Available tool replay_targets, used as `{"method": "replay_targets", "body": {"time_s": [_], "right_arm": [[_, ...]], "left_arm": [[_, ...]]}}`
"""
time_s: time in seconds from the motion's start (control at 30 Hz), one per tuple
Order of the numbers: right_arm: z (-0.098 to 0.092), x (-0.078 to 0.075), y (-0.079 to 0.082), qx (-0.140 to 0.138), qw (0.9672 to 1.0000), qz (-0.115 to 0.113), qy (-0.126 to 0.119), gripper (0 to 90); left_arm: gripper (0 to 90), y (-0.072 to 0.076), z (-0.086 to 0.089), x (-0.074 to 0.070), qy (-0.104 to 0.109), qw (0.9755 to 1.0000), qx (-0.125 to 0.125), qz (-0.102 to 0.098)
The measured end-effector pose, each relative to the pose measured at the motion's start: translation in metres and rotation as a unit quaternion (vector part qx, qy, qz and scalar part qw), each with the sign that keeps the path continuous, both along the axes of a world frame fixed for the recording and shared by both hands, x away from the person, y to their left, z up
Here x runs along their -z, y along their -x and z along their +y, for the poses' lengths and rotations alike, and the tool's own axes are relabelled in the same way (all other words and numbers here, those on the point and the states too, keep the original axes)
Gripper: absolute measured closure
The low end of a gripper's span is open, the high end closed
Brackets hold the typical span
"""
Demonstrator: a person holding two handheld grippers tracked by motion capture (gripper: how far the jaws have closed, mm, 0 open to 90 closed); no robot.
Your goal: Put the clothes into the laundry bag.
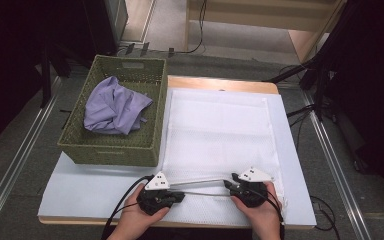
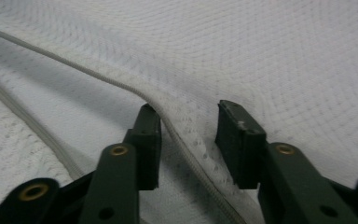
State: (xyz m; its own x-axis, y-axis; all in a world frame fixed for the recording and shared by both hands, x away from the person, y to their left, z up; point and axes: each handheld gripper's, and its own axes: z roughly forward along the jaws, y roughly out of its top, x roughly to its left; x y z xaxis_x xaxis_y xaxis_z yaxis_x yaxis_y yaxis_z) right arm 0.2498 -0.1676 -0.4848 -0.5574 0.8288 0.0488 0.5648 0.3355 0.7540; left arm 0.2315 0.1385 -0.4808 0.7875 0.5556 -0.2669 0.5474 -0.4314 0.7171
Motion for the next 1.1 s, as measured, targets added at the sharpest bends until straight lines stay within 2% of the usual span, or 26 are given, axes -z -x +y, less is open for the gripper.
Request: {"method": "replay_targets", "body": {"time_s": [0.07, 0.13, 0.27, 0.33, 0.43, 0.5, 0.57, 0.77, 1.0, 1.1], "right_arm": [[-0.002, -0.002, 0.000, 0.003, 0.9999, 0.005, -0.008, 78.5], [-0.005, -0.004, 0.001, 0.004, 0.9996, -0.007, -0.026, 82.1], [-0.009, -0.014, 0.004, 0.009, 0.9979, -0.036, -0.052, 86.4], [-0.010, -0.017, 0.006, 0.012, 0.9970, -0.045, -0.062, 87.5], [-0.011, -0.020, 0.008, 0.017, 0.9957, -0.056, -0.073, 88.2], [-0.011, -0.022, 0.007, 0.018, 0.9951, -0.060, -0.076, 88.2], [-0.010, -0.024, 0.007, 0.020, 0.9949, -0.062, -0.077, 88.1], [-0.007, -0.027, 0.007, 0.019, 0.9947, -0.069, -0.074, 88.0], [-0.006, -0.026, 0.006, 0.014, 0.9951, -0.068, -0.071, 87.7], [-0.005, -0.026, 0.006, 0.013, 0.9953, -0.066, -0.069, 87.7]], "left_arm": [[88.9, 0.000, 0.000, 0.000, -0.002, 1.0000, -0.004, -0.002], [90.0, 0.000, 0.000, -0.001, -0.001, 0.9999, -0.012, -0.006], [90.0, 0.001, 0.002, -0.004, 0.011, 0.9996, -0.021, -0.016], [90.0, 0.001, 0.005, -0.008, 0.027, 0.9991, -0.026, -0.018], [81.9, 0.002, 0.009, -0.017, 0.044, 0.9981, -0.028, -0.032], [77.7, 0.002, 0.012, -0.026, 0.059, 0.9976, -0.014, -0.033], [73.1, 0.002, 0.014, -0.034, 0.060, 0.9972, -0.011, -0.044], [58.7, -0.004, 0.020, -0.056, 0.072, 0.9947, -0.030, -0.067], [44.8, -0.013, 0.024, -0.068, 0.081, 0.9921, -0.048, -0.083], [41.4, -0.015, 0.026, -0.075, 0.085, 0.9897, -0.052, -0.103]]}}
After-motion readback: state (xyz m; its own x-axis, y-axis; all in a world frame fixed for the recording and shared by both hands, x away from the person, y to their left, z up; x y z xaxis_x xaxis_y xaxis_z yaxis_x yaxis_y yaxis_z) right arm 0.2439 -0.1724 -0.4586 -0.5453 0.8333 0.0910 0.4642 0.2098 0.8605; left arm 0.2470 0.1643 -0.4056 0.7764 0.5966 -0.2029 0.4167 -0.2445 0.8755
